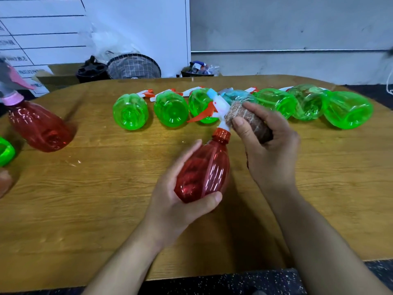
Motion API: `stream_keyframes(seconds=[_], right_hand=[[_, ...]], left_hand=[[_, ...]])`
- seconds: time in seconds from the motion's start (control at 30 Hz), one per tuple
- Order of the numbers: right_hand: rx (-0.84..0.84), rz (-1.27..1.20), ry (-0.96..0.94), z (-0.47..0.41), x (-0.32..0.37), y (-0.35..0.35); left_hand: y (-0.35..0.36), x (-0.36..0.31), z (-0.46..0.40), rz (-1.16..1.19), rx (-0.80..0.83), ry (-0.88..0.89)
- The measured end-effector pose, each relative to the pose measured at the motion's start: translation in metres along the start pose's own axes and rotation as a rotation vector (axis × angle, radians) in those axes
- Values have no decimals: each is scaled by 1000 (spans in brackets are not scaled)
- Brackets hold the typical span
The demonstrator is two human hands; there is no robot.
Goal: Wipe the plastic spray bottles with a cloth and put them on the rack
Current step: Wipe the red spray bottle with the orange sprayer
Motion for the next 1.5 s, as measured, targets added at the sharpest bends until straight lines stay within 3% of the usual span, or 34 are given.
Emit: stream_keyframes(seconds=[0.2,0.37,0.53,0.67,0.83,0.97,1.13,1.33,1.5], right_hand=[[332,106,-85,-7,5,6],[107,258,-86,-16,5,-14],[285,189,-62,-15,6,-7],[131,256,-79,-18,6,-16],[306,157,-45,-15,8,-6],[152,241,-51,-18,6,-15],[380,115,23,-18,7,-8],[124,297,-65,-22,5,-24],[244,260,-126,-17,11,-11]], left_hand=[[2,4,0,-2,-12,-5],[10,1,1,-30,32,29],[10,3,0,5,37,19],[11,3,0,-26,47,22],[10,2,0,-16,42,30],[10,3,-1,-14,60,16],[9,4,0,10,67,-5],[12,0,0,-90,93,21],[11,0,0,-113,84,20]])
Point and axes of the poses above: each hand's wrist, its own z-axis away from the middle knuckle, its own y-axis out of the palm, x = y × z, the point moved 5 cm from there along -z, towards the middle knuckle, and after that the axes turned 8 degrees about -z, right-handed, at the moved point
